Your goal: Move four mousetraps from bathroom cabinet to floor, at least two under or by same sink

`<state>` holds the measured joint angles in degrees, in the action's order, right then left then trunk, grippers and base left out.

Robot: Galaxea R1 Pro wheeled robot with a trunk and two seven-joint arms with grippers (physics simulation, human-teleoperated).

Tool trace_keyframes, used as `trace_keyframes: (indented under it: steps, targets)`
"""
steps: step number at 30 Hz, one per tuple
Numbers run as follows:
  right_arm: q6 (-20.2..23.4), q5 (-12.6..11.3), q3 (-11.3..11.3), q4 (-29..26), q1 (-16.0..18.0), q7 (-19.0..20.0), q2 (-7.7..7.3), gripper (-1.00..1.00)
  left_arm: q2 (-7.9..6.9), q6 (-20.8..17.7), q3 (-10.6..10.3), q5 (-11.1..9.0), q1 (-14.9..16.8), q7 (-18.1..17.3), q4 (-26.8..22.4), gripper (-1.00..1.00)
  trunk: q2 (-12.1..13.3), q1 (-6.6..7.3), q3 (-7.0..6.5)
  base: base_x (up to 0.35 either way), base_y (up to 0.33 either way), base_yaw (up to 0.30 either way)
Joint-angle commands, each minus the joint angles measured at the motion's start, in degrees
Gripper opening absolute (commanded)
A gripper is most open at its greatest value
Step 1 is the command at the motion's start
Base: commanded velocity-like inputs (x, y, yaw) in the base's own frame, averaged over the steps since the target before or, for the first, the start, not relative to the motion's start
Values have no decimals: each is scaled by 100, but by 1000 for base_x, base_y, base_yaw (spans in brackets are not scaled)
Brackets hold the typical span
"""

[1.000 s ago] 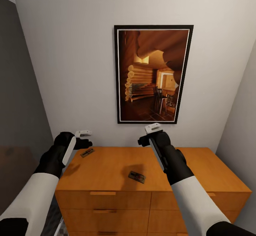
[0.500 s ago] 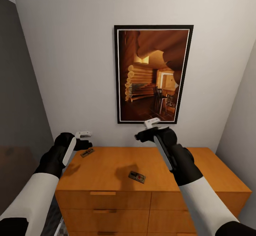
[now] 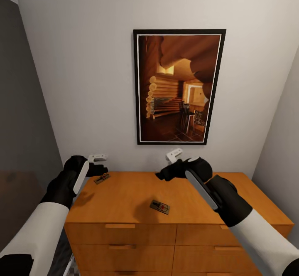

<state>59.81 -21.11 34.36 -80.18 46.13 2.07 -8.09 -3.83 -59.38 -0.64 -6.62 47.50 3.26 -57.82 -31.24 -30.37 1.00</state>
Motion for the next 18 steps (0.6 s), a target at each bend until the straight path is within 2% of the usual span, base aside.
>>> trace_keyframes:
  steps: [1,8,13,18]
  targets:
    - [19,-6,30,-7,6,22,-34,100,-3,-22,-7,-51,5,34,-3,100,-10,-3,10,0,0,0]
    - [19,-103,201,-14,8,22,-205,100,-1,-21,-11,-50,2,34,-2,100,-10,-3,10,0,0,0]
    - [19,-128,730,-21,9,21,-447,100,-6,-23,-8,-50,4,34,-2,100,-10,-3,10,0,0,0]
    - [19,-142,1053,-23,10,21,-581,100,-8,-22,-7,-50,2,34,26,100,-10,-3,10,0,0,0]
